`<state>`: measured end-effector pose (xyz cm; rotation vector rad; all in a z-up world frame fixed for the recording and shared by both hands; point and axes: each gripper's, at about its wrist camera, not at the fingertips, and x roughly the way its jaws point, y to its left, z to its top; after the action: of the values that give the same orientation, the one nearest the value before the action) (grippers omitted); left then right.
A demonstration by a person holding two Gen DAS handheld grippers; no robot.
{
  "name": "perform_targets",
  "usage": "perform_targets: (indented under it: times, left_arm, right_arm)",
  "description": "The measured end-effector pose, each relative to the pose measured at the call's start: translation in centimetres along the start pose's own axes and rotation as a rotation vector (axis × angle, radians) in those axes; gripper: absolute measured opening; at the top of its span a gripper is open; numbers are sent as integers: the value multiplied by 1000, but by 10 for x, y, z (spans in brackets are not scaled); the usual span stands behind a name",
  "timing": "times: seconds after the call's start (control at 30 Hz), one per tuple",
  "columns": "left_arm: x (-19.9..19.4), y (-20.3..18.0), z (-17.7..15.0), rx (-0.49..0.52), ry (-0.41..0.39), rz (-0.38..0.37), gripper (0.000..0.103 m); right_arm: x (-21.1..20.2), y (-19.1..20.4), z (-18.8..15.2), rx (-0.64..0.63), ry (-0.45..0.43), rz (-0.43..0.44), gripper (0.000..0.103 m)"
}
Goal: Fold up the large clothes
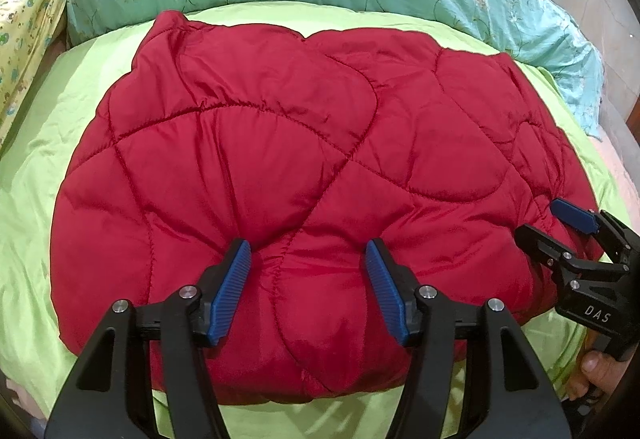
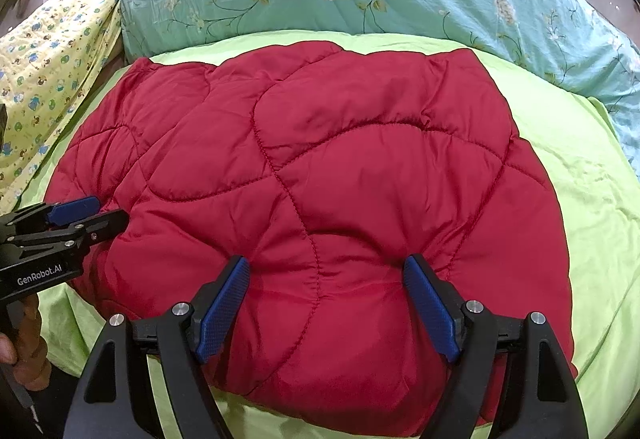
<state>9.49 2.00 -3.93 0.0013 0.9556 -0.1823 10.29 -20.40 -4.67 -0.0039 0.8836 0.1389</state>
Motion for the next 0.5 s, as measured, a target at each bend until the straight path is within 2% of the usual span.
perform_targets:
  times: [0.17, 0.27, 0.37, 0.43, 0.5]
  left_arm:
    - [-25, 10, 10, -19, -38, -38, 59]
    - [-36, 19, 22, -25, -81, 1, 62]
    - [-24, 37, 37, -47, -41, 10, 65]
    - [-9, 49, 43, -65, -17, 21, 65]
    - [6, 56, 47, -81, 1, 4, 66]
  right_arm:
    - [-24, -3, 16, 17, -41, 47, 81]
    - [-29, 0, 36, -1, -58, 61, 81]
    - [-6, 0, 54, -34, -12, 42, 81]
    - [24, -11, 63, -14, 53, 22, 81]
    - [43, -28, 65, 32, 66, 33, 87]
